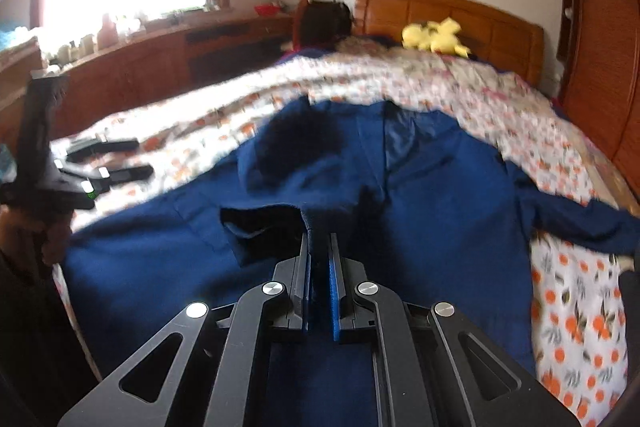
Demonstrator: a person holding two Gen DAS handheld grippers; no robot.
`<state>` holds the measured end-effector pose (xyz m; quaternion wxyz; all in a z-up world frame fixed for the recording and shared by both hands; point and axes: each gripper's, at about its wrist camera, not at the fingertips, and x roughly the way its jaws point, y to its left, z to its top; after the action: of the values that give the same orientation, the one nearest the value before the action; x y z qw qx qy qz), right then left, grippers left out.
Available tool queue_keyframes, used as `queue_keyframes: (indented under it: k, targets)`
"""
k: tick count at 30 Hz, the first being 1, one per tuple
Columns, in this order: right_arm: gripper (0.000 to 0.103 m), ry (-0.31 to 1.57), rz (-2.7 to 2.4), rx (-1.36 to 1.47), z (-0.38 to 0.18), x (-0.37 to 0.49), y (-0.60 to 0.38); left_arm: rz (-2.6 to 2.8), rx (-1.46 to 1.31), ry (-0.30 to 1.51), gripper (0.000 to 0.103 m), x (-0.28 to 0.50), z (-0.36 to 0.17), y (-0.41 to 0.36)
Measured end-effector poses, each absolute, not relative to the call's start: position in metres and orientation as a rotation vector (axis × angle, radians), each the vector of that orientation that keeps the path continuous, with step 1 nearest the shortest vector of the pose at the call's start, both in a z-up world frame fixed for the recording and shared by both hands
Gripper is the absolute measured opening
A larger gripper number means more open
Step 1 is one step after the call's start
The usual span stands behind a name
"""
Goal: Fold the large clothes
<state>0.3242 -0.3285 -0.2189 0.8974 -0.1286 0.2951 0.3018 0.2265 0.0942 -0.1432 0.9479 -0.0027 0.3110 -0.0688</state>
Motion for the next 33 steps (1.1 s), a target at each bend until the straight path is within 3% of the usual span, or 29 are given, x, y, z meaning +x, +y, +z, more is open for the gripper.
queue_keyframes:
  k: [6,10,14,18,27,30,33]
  targets:
    - [0.007,0.672,0.597,-0.308,-0.242,0.32,-0.33,-0.161,0.012,0.625,0.101,0.223,-0.147,0.085]
    - [0.012,0.68,0.591,-0.32,-0.243,0.313,-0.327,-0.166,0.013,0.613,0.101,0.22,-0.147,0.083]
    - [0.038,0.654,0.594,-0.352,-0.233,0.303,-0.321,-0.162,0.009,0.606,0.1,0.217,-0.145,0.087]
    - [0.05,0.623,0.616,-0.371,-0.218,0.297,-0.307,-0.149,0.007,0.592,0.101,0.213,-0.14,0.094]
    - [0.052,0.674,0.674,-0.45,-0.237,0.314,-0.25,-0.13,-0.008,0.577,0.1,0.205,-0.133,0.109]
    - [0.059,0.705,0.634,-0.469,-0.252,0.326,-0.238,-0.126,-0.01,0.579,0.1,0.204,-0.133,0.112]
    - [0.059,0.722,0.606,-0.482,-0.26,0.332,-0.232,-0.127,-0.015,0.578,0.1,0.203,-0.133,0.114]
